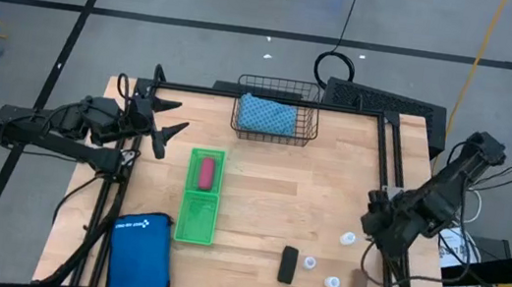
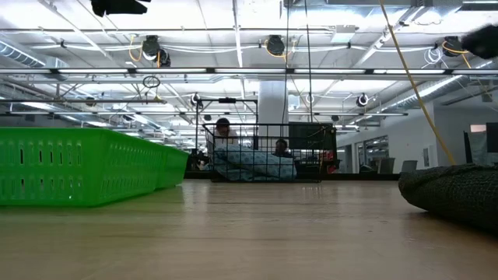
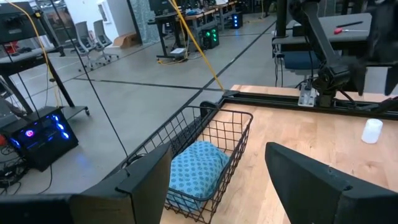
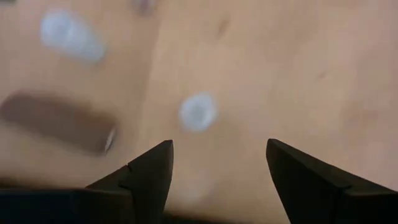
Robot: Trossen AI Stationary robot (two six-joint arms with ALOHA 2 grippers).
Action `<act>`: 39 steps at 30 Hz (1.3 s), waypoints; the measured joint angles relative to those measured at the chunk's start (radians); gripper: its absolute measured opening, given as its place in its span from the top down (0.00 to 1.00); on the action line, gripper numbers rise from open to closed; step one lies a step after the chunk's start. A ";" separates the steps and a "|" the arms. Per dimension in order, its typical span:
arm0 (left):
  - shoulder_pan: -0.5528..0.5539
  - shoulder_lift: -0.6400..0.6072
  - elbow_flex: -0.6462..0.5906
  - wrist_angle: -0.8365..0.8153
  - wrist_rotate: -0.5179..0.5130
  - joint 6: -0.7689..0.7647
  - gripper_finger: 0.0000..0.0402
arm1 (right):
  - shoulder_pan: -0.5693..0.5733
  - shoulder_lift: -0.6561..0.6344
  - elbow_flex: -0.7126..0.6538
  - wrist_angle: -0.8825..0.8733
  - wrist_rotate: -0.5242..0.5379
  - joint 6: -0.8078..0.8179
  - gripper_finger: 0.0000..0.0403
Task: Pick & Place Medicine items
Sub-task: Put the brown bandage into the top green bin
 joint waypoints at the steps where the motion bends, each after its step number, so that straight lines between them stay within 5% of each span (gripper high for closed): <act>1: 0.000 0.000 0.000 0.000 0.000 0.000 0.33 | 0.013 0.004 -0.020 0.012 -0.048 0.015 0.40; 9: 0.000 0.000 0.000 0.000 0.000 0.000 0.33 | 0.176 0.035 -0.177 0.385 -0.331 0.118 0.44; 17: 0.000 0.000 0.000 0.000 0.000 0.000 0.33 | 0.341 0.141 -0.266 0.772 -0.193 -0.094 0.47; 30: 0.000 0.000 0.000 0.000 0.002 0.000 0.33 | 0.327 0.214 -0.266 0.772 -0.152 -0.404 0.41; 39: 0.000 0.000 0.000 0.000 0.001 0.000 0.33 | 0.168 0.236 -0.254 0.688 -0.083 -0.488 0.38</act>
